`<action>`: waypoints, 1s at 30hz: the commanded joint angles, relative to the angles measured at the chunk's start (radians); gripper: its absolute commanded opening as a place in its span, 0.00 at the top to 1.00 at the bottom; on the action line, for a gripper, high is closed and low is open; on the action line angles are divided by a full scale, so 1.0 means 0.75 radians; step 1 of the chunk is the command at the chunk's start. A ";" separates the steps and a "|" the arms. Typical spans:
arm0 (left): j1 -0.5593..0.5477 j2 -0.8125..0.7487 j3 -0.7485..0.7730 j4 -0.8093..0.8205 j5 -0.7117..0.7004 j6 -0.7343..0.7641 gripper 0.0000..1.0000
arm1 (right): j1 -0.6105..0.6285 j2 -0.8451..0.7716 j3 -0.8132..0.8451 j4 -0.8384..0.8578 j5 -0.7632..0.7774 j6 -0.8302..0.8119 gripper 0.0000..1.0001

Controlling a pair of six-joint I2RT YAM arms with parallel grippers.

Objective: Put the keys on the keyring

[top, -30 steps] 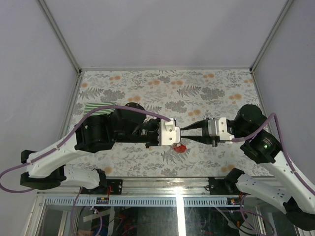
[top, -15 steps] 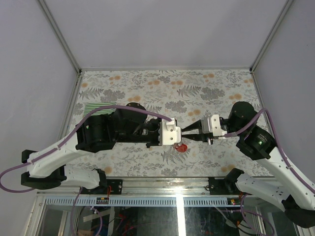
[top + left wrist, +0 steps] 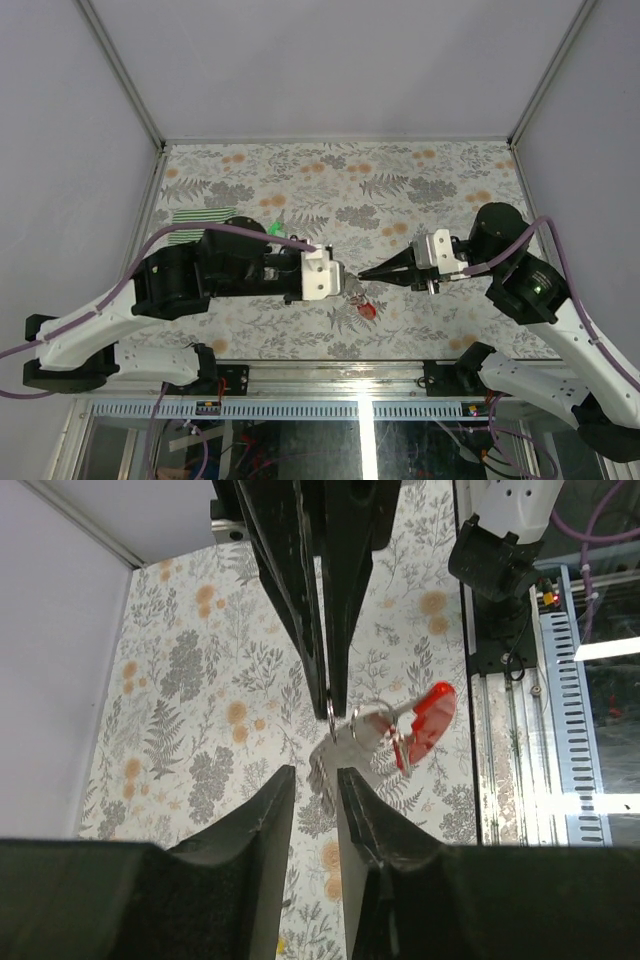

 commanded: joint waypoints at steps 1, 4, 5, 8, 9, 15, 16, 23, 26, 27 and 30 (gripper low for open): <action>-0.005 -0.144 -0.155 0.252 0.067 -0.039 0.74 | 0.004 0.023 0.124 -0.058 -0.087 0.080 1.00; -0.005 -0.209 -0.279 0.342 0.073 -0.080 0.72 | 0.006 0.030 0.135 -0.043 -0.130 0.156 1.00; -0.006 -0.230 -0.320 0.373 0.070 -0.088 0.72 | 0.004 0.026 0.125 -0.014 -0.149 0.185 1.00; -0.005 -0.288 -0.425 0.487 0.077 -0.115 0.70 | 0.004 0.010 0.065 0.130 -0.215 0.310 1.00; -0.006 -0.295 -0.442 0.511 0.091 -0.116 0.69 | 0.004 0.007 0.038 0.188 -0.241 0.363 1.00; -0.005 -0.288 -0.454 0.545 0.160 -0.090 0.64 | 0.005 0.014 -0.025 0.434 -0.325 0.581 1.00; -0.005 -0.283 -0.453 0.547 0.171 -0.084 0.63 | 0.005 0.016 -0.027 0.443 -0.331 0.588 1.00; -0.001 -0.256 -0.442 0.546 0.330 -0.035 0.63 | 0.005 0.023 -0.047 0.478 -0.343 0.595 1.00; 0.008 -0.245 -0.444 0.545 0.380 -0.025 0.63 | 0.005 0.021 -0.052 0.494 -0.357 0.603 1.00; 0.011 -0.241 -0.445 0.547 0.392 -0.024 0.63 | 0.005 0.024 -0.052 0.495 -0.364 0.602 1.00; 0.027 -0.229 -0.442 0.554 0.432 -0.021 0.68 | 0.005 0.025 -0.055 0.494 -0.377 0.600 1.00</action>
